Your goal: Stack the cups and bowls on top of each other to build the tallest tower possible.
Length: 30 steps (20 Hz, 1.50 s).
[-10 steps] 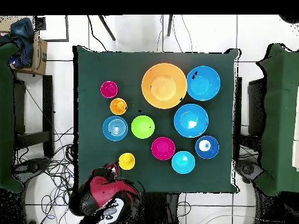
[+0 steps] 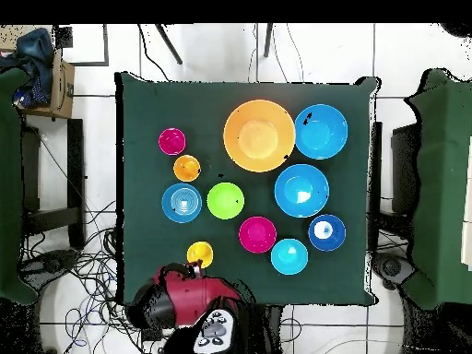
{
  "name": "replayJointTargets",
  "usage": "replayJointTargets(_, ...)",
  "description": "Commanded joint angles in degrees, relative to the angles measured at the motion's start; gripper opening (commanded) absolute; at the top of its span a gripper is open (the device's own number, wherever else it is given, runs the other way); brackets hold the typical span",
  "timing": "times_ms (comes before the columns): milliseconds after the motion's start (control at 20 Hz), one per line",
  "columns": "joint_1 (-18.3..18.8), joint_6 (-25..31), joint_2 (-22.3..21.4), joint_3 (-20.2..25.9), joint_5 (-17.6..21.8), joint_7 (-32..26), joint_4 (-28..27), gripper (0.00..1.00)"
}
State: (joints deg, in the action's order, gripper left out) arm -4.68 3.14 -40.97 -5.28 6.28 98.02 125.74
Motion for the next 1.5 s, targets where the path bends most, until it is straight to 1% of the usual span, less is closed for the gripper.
replayJointTargets(50,0.36,4.07,-0.05,6.31,-2.84,10.41,1.64,1.00)
replayJointTargets(200,-0.51,2.88,0.85,6.02,-3.05,11.28,1.13,1.00)
replayJointTargets(900,-1.21,1.57,2.05,6.55,-1.87,12.60,0.66,1.00)
replayJointTargets(1050,-3.40,0.11,3.89,5.35,-2.28,13.95,-0.35,1.00)
replayJointTargets(1200,-4.76,-1.72,5.27,4.66,-2.23,14.89,-0.81,1.00)
replayJointTargets(1350,-6.86,-3.00,8.06,3.55,-2.59,15.57,-2.81,1.00)
replayJointTargets(1500,-8.37,-2.92,10.93,2.55,-3.36,16.29,-4.96,1.00)
